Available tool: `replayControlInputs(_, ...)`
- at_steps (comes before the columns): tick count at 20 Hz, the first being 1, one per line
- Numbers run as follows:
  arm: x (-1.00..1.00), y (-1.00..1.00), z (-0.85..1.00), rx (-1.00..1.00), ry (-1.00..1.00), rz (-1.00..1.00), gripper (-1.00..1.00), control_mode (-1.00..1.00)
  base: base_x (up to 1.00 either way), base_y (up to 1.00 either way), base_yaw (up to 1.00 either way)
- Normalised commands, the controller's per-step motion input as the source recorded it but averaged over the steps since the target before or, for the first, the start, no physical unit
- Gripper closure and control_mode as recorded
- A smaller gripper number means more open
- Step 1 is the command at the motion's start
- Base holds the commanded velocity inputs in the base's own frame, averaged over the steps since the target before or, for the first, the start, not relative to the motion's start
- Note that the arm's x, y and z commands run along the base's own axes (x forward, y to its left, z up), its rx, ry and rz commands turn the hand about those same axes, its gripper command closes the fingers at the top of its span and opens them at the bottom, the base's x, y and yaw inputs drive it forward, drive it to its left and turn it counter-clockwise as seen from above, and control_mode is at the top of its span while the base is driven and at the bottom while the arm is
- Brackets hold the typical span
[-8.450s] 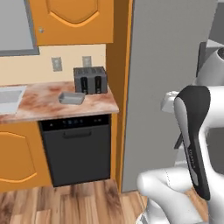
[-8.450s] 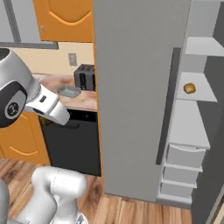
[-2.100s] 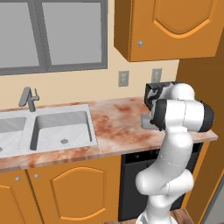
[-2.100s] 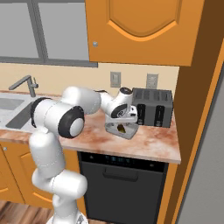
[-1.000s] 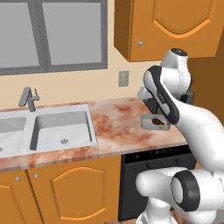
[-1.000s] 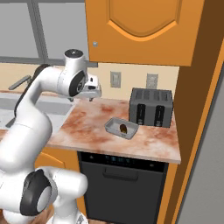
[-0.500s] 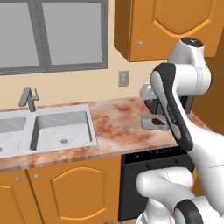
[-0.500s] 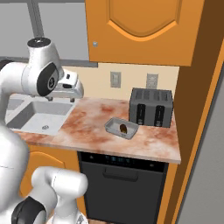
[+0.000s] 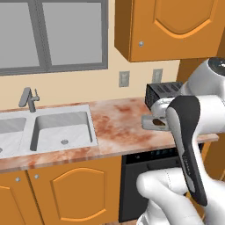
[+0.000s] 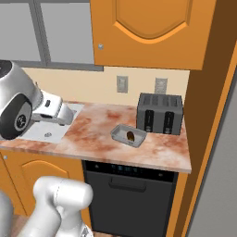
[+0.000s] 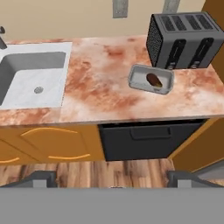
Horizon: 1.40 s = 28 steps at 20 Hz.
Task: Take the potato and sweet potato out of the freezer and place them in the tupperware container on the counter. Then put the tupperware containing the vegetables back in the freezer.
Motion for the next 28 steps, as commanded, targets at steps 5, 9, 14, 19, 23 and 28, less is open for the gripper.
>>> replayControlInputs(5,-0.46,0.0,0.0,0.0,-0.05,-0.06,-1.0,1.0,-0.13,0.0,-0.01)
replayControlInputs(9,0.0,0.0,0.0,0.0,0.0,0.0,-1.0,1.0,-0.94,0.0,-0.09)
replayControlInputs(14,0.0,0.0,0.0,0.0,0.0,0.0,-1.0,1.0,-1.0,-0.15,-0.17)
replayControlInputs(19,0.0,0.0,0.0,0.0,0.0,0.0,-1.0,1.0,-0.87,-0.61,-0.16)
replayControlInputs(23,0.0,0.0,0.0,0.0,0.0,0.0,-1.0,1.0,-0.16,-0.99,-0.05)
replayControlInputs(28,0.0,0.0,0.0,0.0,0.0,0.0,-1.0,1.0,0.04,-1.0,0.0)
